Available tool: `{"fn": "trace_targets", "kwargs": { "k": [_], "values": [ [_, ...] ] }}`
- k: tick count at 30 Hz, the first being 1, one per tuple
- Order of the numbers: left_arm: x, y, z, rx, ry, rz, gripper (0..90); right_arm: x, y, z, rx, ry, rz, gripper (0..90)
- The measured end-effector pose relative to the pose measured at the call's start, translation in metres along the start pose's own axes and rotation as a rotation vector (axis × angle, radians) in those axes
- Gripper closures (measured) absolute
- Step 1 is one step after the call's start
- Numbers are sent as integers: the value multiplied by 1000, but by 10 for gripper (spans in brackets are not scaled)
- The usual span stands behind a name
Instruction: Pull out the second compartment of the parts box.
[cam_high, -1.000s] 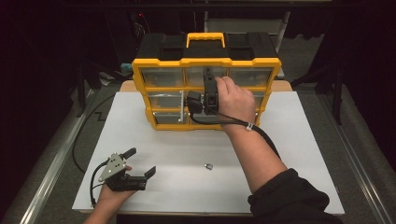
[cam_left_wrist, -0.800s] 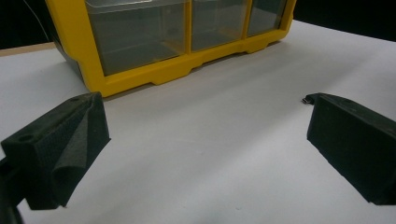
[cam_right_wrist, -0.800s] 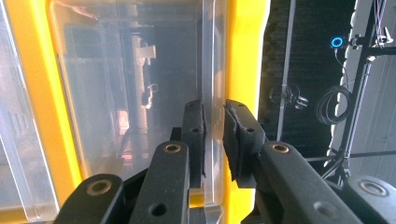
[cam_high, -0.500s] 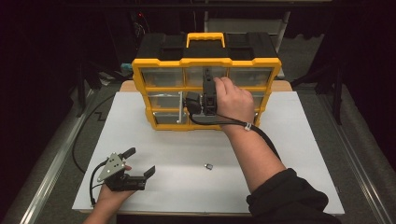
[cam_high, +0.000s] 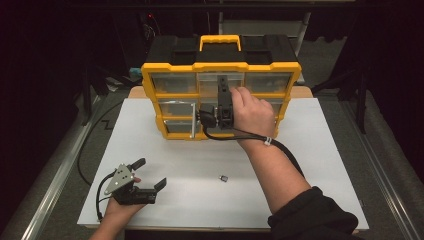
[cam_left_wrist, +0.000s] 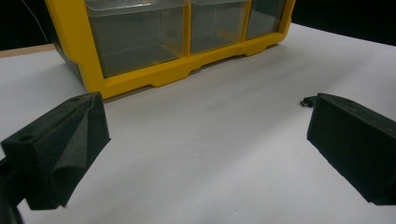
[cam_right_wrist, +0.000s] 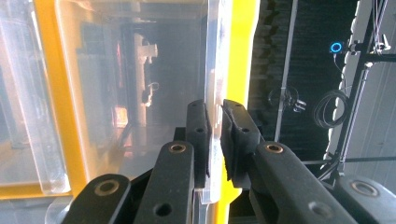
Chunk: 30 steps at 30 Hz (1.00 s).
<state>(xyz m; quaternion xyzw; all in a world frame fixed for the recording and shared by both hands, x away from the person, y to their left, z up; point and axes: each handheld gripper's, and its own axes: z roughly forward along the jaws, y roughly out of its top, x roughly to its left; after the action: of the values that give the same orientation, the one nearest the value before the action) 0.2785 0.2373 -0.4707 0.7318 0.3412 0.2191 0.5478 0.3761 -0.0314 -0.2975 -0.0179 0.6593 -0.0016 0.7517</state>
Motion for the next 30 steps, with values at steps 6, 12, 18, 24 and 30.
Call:
{"fn": "trace_targets", "kwargs": {
  "k": [6, 12, 18, 24, 30],
  "values": [
    [1, 0, -1, 1, 2, -2, 3, -1, 0, -6, -1, 8, 0, 823],
    [1, 0, 0, 3, 3, -2, 4, -3, -1, -12, -6, 16, 0, 822],
    [1, 0, 0, 4, 3, -4, 4, -7, -2, -14, -18, 56, 11, 736],
    [1, 0, 0, 7, 2, -2, 3, -10, -4, -15, -25, 109, 12, 611],
    [1, 0, 0, 5, 3, -2, 3, -15, -3, -17, -32, 135, 22, 485]
  ]
}}
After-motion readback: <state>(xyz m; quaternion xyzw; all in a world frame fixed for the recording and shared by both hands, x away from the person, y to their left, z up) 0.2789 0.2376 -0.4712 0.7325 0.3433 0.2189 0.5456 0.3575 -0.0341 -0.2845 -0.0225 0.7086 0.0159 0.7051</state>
